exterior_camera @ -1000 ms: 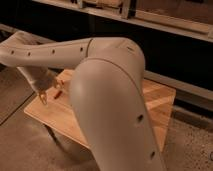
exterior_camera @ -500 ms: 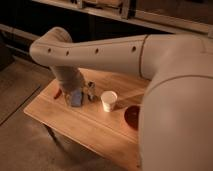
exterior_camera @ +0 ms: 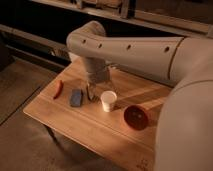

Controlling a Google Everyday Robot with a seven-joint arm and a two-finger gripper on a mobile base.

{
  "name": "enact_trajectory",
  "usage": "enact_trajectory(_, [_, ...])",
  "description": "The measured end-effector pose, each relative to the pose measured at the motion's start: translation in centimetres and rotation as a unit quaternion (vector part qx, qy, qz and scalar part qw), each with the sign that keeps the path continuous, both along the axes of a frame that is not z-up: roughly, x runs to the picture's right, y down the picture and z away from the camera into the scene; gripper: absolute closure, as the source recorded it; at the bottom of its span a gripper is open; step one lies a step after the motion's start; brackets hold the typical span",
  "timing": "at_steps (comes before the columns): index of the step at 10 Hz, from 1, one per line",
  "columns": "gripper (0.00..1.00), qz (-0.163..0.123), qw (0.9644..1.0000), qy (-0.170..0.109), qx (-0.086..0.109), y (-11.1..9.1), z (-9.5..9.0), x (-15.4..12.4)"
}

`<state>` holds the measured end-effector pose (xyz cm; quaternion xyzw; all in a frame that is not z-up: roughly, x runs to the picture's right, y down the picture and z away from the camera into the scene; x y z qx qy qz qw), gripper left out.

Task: Move the arm in a circular motion

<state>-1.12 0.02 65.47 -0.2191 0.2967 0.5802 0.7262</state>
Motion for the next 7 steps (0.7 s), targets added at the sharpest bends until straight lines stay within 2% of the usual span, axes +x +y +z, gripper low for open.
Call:
enact_trajectory(1, [0.35, -0.003, 1.0000, 0.005, -0.004, -1.3, 1.5, -0.9])
enact_trajectory(4, [0.35, -0.019, 0.9997, 0.007, -0.013, -3.8, 4.2, -4.5])
enact_trajectory(5, [0.35, -0.033, 0.9993, 0.002, -0.017, -4.7, 5.4, -7.2])
enact_trajectory(7, [0.35, -0.051, 0.9984, -0.012, -0.021, -5.2, 6.4, -10.7])
